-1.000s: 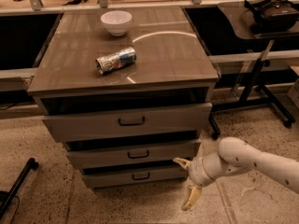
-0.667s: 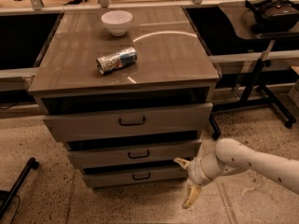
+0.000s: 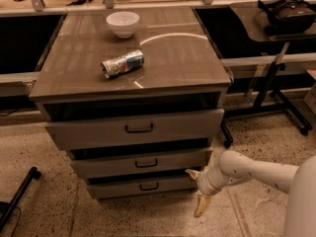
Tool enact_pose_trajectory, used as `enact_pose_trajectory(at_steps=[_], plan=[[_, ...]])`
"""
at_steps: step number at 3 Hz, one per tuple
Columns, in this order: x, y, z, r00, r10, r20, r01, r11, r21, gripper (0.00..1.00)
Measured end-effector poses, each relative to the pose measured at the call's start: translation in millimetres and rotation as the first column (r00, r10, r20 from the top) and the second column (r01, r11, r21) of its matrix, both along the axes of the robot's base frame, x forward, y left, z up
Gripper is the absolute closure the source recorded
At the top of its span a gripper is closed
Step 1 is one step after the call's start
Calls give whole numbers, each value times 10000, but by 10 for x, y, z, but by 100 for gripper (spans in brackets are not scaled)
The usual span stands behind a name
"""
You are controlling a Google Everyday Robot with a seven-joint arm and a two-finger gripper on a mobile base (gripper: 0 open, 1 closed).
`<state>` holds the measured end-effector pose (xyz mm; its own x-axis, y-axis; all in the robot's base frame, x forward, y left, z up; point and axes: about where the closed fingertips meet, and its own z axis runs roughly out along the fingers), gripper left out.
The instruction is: Open bottom drawer
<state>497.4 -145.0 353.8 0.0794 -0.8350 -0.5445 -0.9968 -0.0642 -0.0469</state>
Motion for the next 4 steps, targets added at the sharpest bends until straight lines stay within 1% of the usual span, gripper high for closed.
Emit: enact_pose_trajectory(at_steps=[1,2,3,4], plan=[[110,-69,-670,9985,13,-542,-44,9983,-576,0],[134,-49,-773,9982,76,-595,-110,9983,-570,0],[271,-45,-1050,9993,274,-272,-298,9953,-922,0],[418,-46,-1263,9988,427,253,-391,9909,-1291,0]])
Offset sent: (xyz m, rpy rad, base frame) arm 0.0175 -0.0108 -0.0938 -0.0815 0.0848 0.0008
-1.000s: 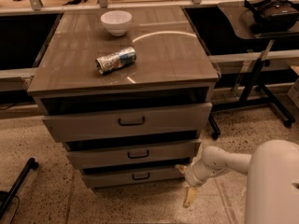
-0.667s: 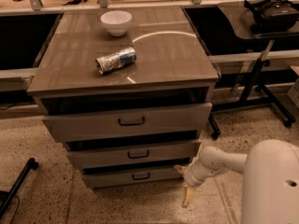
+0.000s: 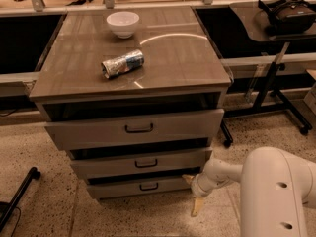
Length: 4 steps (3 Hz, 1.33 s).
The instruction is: Open bottom drawer
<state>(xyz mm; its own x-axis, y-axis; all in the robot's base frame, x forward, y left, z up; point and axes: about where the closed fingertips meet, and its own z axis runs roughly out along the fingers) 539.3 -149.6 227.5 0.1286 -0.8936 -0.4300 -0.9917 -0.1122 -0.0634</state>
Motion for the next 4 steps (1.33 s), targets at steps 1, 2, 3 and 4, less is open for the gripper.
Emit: enact_pose_trajectory(at_steps=[1,2,3,4], plan=[[143,14,-145,9987,99,494,-90,9998,-187,0],[303,40,-244,9954,116,949,-92,9996,-251,0],[461,77,-323,9922,45,1245,-9,9996,-284,0],[599,143,-427,9915,-23,1302,56,9997,-250,0]])
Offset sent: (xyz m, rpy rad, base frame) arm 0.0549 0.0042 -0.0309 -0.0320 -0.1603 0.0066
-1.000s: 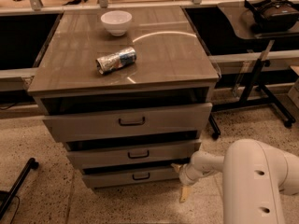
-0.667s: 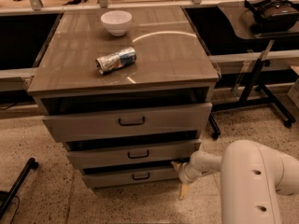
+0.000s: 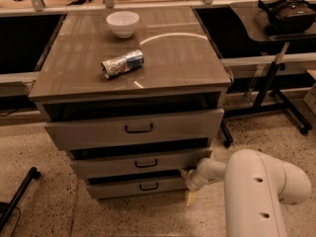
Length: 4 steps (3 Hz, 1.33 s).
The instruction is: Open bottom drawer
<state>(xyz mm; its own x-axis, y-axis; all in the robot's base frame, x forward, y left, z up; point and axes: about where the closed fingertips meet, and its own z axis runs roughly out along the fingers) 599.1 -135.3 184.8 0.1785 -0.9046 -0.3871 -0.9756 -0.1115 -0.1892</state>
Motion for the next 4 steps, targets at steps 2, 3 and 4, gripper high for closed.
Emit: enact_pose_trajectory(at_steps=[2,3,4], plan=[[-24,180,-268,9989,210,-427,-196,9992,341,27],[-117,101,-104,9996,279,-100,-276,9991,323,50],[-482,55,133,9978,654,127,-661,9956,671,73]])
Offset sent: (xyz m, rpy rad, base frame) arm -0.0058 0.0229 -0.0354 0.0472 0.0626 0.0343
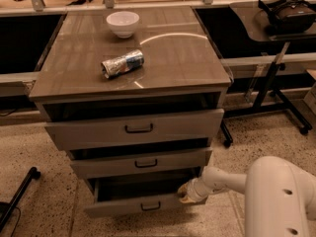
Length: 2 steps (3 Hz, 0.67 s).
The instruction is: Open bottom drawer
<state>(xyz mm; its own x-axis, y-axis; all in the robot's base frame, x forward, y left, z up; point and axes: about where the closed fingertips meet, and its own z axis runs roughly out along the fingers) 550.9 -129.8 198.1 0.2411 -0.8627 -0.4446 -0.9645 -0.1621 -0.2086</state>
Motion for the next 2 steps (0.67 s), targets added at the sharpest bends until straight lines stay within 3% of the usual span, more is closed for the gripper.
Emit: enact_pose_trajectory(at_steps=[1,2], plan=[[-287,-45,173,9994,343,94,-347,9979,545,95],[-309,-42,172,9994,342,94,-347,9979,545,100]])
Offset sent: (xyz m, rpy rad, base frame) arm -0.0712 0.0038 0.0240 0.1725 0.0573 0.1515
